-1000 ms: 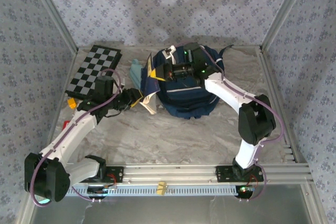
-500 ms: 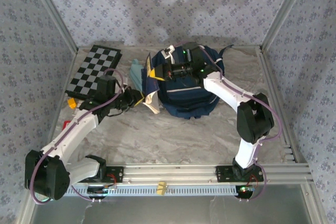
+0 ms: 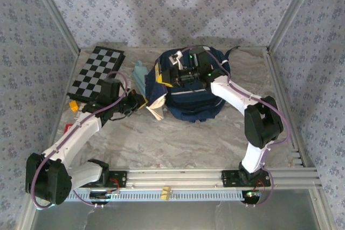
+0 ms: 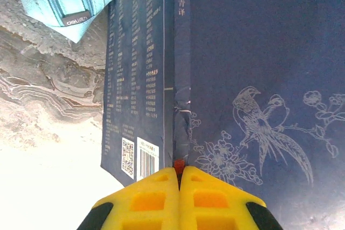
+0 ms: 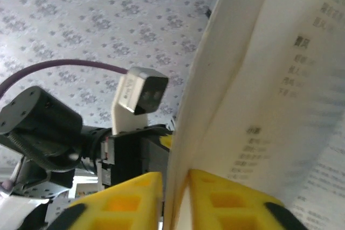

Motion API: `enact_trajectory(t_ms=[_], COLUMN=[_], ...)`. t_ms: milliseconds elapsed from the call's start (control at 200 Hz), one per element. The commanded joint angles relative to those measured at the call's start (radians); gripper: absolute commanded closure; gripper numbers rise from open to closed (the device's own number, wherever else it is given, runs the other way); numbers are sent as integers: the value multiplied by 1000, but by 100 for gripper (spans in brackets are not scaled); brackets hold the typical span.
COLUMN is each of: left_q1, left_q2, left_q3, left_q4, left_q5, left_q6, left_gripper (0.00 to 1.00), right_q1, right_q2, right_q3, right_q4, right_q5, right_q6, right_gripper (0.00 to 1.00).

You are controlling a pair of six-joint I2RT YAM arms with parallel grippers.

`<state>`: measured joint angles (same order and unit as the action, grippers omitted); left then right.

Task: Pack the student bag

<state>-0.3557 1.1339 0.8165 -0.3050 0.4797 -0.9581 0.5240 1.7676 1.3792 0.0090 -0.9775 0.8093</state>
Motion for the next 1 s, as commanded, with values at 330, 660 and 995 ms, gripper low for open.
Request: enact_trajectory(t_ms=[330,660,995], left_q1=[-5,-6,86], left_q2=[-26,-51,-101], left_q3=[43,73,-104], left_q4=[57,70,-93], left_q5=[-39,-87,-182], left_q6=[-55,-105,132], left_gripper=[100,100,63], right_q1=[-6,-7,209], right_q2=[-86,-123,-35], right_q3=[-105,-223,-137], right_q4=[-285,-171,-316], right_q5=[224,286,607], right_q6=[-99,53,-98], right_gripper=[32,15,9])
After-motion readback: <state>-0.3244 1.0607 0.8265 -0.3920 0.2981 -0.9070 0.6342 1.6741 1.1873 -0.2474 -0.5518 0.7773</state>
